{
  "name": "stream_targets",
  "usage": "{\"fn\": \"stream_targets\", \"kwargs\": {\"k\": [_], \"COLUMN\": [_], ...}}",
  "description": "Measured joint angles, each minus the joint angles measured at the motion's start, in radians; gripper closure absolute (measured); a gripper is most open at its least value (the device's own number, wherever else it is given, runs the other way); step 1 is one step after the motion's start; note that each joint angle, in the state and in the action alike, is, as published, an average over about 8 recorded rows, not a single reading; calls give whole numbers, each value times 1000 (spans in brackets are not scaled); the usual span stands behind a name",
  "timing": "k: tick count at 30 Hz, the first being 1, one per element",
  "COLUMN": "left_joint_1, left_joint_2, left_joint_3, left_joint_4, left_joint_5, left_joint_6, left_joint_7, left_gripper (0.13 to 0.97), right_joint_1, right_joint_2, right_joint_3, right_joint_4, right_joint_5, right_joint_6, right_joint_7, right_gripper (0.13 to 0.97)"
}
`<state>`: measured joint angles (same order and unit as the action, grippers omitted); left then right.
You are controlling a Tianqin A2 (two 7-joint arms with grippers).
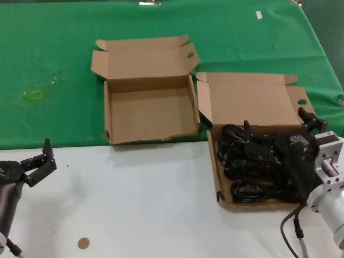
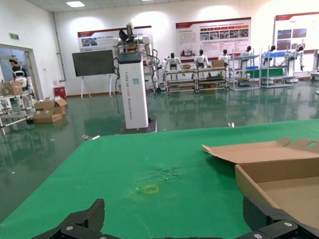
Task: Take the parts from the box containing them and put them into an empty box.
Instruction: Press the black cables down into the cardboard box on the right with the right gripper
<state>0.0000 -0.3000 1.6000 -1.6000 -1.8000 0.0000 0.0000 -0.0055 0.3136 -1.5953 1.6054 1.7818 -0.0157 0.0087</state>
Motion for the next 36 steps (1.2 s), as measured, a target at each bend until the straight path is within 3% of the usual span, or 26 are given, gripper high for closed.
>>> {"fn": "stream_targets", "kwargs": {"k": [27,36], "left_joint_1": [0,0], "left_joint_2": [0,0], "left_joint_3": [0,0], "left_joint_4": [0,0], "left_joint_5": [0,0], "left_joint_6": [0,0], "left_joint_7": [0,0], "left_gripper": [137,206], "right_joint_1": [0,-1], "right_joint_2": [0,8], "right_joint_3": [0,-7], "right_joint_4": [0,6], "right_joint_5": [0,6], "right_joint_6": [0,7], "right_joint_7": [0,6], "right_gripper": [129,129]}}
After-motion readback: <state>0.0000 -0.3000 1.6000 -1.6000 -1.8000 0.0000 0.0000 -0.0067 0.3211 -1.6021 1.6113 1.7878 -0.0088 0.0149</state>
